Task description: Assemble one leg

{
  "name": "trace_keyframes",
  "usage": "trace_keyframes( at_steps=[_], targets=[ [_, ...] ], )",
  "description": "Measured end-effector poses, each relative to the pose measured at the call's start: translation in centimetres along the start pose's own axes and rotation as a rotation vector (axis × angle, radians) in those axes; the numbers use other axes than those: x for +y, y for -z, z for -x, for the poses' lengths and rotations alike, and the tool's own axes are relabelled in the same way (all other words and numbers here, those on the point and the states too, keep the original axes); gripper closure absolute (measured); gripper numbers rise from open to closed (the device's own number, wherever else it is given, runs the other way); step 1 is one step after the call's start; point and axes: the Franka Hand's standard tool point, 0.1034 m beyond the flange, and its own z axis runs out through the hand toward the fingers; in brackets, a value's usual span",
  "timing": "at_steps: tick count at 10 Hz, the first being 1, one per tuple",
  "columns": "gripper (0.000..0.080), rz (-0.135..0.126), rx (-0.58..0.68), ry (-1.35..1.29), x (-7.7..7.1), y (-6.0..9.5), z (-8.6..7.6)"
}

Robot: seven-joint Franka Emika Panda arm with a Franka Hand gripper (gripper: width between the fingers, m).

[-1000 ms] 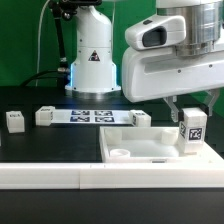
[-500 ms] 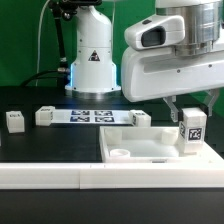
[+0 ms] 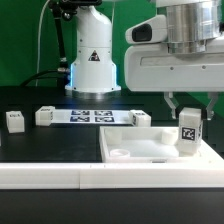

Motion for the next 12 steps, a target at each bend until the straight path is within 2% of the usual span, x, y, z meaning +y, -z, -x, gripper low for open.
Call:
trace_keyframes(
  at_steps=[2, 5, 8, 9, 10, 11, 12],
  targets=[
    [0.0504, 0.003, 0.003, -0.236, -0.11, -0.07, 0.13],
    [0.0504, 0.004, 0.004, -0.429, -0.21, -0.09, 0.16],
    [0.0504, 0.0, -0.003, -0.436, -0.27, -0.11, 0.23],
    [0.0328, 0.0, -0.003, -0.397, -0.25, -0.12, 0.22],
    [0.0192, 0.0, -0.003, -0.362, -0.23, -0.13, 0.21],
    [0.0192, 0.002, -0.004, -0.317, -0.19, -0.15, 0.23],
    [0.0158, 0.002, -0.004, -0.205, -0.18, -0.17, 0.24]
  ],
)
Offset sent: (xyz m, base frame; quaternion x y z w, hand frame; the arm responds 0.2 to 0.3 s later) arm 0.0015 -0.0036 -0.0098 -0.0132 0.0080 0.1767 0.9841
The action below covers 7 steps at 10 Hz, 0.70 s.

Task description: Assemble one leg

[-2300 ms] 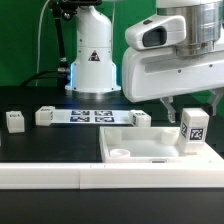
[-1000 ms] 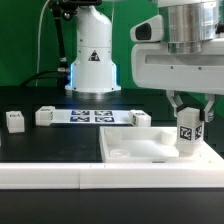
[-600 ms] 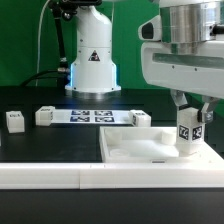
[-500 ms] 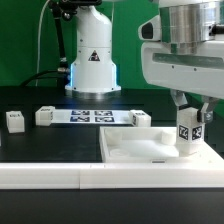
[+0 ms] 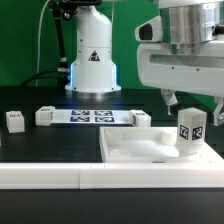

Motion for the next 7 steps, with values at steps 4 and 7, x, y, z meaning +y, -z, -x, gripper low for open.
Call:
trace_keyframes(
  at_steps=[4, 7],
  targets=[
    [0.015, 0.001, 0.0, 0.482, -0.02, -0.02, 0.04],
    [0.015, -0.011, 0.06, 0.75, -0.38, 0.13, -0.34]
  ],
)
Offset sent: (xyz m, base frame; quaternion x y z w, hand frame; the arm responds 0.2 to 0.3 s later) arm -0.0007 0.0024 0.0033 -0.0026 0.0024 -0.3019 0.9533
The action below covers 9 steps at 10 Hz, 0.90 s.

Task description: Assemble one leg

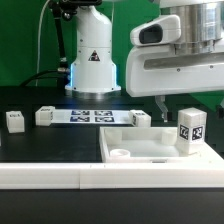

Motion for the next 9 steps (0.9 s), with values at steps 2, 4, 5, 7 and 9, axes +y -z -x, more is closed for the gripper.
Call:
trace_keyframes(
  at_steps=[2, 4, 5, 7, 9],
  targets=[
    [0.015, 0.008, 0.041, 0.175, 0.38, -0.07, -0.03],
    [0.015, 0.014, 0.05, 0.258, 1.01, -0.09, -0.21],
    [0.015, 0.016, 0.049, 0.317, 1.02, -0.12, -0.2],
    [0.0273, 0.015, 0.049, 0.303, 1.02, -0.14, -0.19],
    [0.0509, 0.014, 0.049, 0.289, 1.01, -0.15, -0.18]
  ],
)
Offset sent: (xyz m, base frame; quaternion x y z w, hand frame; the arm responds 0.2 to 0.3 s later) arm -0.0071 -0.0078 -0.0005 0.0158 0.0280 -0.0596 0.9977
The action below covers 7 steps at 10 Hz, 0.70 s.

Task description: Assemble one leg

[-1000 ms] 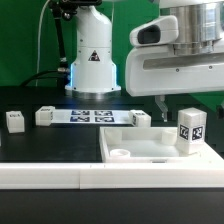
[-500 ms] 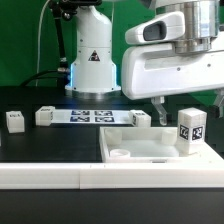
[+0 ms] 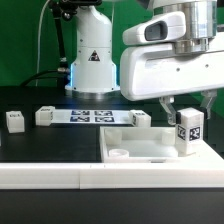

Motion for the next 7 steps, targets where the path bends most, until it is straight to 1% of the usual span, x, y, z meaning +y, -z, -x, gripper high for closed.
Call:
trace_keyframes(
  at_steps=[2, 3, 4, 5, 7],
  targets=[
    [0.0509, 0.0, 0.0, -0.013, 0.0, -0.02, 0.01],
    [0.0509, -0.004, 0.0, -0.08, -0.07, -0.08, 0.02],
    [0.0509, -0.01, 0.001, -0.201, -0.04, -0.07, -0.04],
    [0.0509, -0.033, 0.004, -0.323, 0.31, -0.01, -0.11],
    [0.0509, -0.037, 0.006, -0.546, 0.35, 0.01, -0.2]
  ],
)
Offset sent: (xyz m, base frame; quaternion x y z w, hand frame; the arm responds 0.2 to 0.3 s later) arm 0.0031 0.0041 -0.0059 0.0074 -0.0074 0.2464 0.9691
